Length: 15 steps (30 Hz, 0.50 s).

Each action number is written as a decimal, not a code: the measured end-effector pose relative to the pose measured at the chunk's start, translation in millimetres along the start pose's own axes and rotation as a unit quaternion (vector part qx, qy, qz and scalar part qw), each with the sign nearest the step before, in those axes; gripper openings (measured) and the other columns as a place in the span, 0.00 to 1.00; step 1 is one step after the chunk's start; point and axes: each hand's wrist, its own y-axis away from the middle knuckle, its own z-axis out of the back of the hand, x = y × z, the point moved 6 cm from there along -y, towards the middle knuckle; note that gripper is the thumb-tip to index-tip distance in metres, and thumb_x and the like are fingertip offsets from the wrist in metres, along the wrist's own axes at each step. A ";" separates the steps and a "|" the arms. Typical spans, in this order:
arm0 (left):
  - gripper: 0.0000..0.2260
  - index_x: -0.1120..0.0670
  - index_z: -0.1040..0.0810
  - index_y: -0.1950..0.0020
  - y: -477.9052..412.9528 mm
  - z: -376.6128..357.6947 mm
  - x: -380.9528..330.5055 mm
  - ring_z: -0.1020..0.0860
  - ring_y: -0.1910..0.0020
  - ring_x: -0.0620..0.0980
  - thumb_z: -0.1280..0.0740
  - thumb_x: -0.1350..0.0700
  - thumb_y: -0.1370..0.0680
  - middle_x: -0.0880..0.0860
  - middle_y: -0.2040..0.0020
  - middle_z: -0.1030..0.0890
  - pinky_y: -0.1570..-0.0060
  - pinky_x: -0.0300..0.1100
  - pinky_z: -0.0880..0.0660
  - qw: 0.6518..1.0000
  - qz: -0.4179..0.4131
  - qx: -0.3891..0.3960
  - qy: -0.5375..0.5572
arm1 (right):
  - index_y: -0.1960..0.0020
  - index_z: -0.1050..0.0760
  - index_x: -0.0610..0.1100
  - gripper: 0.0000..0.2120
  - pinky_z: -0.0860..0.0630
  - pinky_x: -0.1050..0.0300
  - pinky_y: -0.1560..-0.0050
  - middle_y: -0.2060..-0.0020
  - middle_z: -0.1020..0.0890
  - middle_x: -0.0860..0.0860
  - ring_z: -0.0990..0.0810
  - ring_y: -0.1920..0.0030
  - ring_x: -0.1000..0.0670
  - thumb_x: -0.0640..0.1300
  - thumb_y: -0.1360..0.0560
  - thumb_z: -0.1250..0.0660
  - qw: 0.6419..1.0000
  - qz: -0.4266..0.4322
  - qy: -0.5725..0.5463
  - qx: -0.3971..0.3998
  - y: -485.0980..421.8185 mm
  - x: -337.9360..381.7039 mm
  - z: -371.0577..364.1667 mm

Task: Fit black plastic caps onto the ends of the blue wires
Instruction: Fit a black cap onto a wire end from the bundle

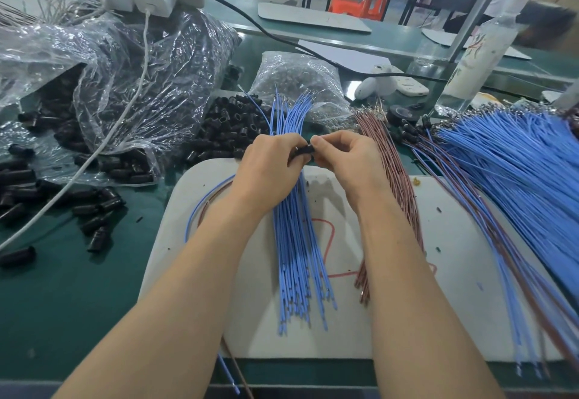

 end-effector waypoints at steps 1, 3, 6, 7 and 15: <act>0.08 0.56 0.18 0.47 -0.2 0.1 0.4 0.20 0.55 0.56 0.33 0.58 0.24 0.54 0.57 0.16 0.51 0.50 0.24 1.000 -0.001 0.001 -0.003 | 0.62 0.22 0.44 0.07 0.19 0.55 0.53 0.66 0.19 0.46 0.20 0.62 0.49 0.38 0.25 0.31 1.000 -0.001 -0.002 0.002 0.2 -0.4 -1.4; 0.08 0.56 0.18 0.47 -0.7 0.9 1.4 0.20 0.55 0.56 0.34 0.58 0.24 0.54 0.57 0.16 0.51 0.50 0.24 1.000 -0.002 -0.001 -0.004 | 0.61 0.22 0.44 0.07 0.19 0.56 0.53 0.65 0.18 0.46 0.19 0.61 0.49 0.38 0.25 0.31 1.000 -0.004 -0.017 0.003 0.8 -1.3 -3.9; 0.07 0.56 0.19 0.48 -0.8 3.2 2.5 0.20 0.57 0.56 0.33 0.58 0.24 0.54 0.58 0.16 0.52 0.51 0.24 1.000 0.004 -0.014 0.015 | 0.61 0.21 0.43 0.07 0.19 0.55 0.51 0.63 0.18 0.44 0.18 0.58 0.47 0.37 0.24 0.32 0.997 -0.023 -0.079 0.001 1.4 -3.0 -8.0; 0.07 0.56 0.19 0.48 -0.8 4.2 2.9 0.19 0.57 0.55 0.33 0.58 0.24 0.54 0.59 0.17 0.52 0.51 0.24 0.999 0.009 -0.021 0.028 | 0.60 0.21 0.42 0.07 0.19 0.54 0.50 0.62 0.18 0.43 0.18 0.58 0.46 0.38 0.23 0.33 0.994 -0.032 -0.107 -0.001 0.9 -3.7 -9.4; 0.06 0.53 0.19 0.49 -1.2 0.3 5.9 0.20 0.59 0.51 0.31 0.54 0.24 0.51 0.60 0.17 0.52 0.49 0.23 0.998 0.033 -0.018 0.059 | 0.58 0.20 0.40 0.08 0.19 0.57 0.52 0.63 0.17 0.44 0.18 0.61 0.49 0.39 0.22 0.35 0.994 -0.041 -0.100 0.024 -1.5 -5.8 -8.6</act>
